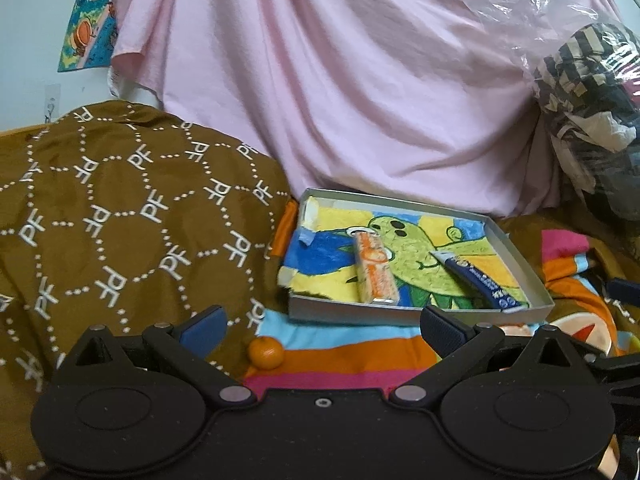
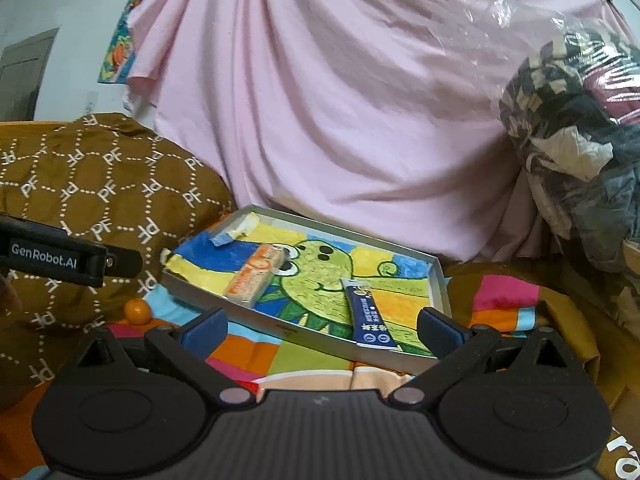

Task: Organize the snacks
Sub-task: 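Open the left tool releasing the cake bar while the right tool releases the blue packet, then move both tools back over the remaining snacks on the blanket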

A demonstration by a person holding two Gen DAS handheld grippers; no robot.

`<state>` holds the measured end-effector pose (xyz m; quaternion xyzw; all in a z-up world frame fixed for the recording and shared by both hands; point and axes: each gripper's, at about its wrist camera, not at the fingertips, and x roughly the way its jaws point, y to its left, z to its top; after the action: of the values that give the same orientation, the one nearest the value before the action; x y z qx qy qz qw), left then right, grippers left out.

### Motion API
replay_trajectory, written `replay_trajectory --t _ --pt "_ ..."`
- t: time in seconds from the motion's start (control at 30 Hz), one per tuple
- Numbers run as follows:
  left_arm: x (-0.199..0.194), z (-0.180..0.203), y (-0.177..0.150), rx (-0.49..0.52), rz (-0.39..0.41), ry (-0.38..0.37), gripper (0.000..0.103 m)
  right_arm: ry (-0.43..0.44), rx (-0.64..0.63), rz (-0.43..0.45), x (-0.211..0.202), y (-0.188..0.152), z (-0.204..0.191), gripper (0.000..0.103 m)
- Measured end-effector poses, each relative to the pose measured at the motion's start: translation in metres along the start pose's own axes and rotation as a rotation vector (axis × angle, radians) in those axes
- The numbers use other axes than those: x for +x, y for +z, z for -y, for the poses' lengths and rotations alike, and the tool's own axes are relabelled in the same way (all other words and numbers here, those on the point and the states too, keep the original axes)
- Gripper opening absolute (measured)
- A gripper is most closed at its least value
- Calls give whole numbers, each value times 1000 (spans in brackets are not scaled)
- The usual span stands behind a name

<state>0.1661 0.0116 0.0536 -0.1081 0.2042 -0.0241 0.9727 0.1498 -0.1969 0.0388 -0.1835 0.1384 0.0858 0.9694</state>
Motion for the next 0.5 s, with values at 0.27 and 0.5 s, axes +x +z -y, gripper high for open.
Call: replay_trajectory --t 0.27,0.5 --pt "-22 -9 -15 11 -25 21 102 30 -6 -2 -21 -3 -12 103" --pt "-36 -16 -32 36 -62 21 102 34 -4 -26 -44 -21 -17 103"
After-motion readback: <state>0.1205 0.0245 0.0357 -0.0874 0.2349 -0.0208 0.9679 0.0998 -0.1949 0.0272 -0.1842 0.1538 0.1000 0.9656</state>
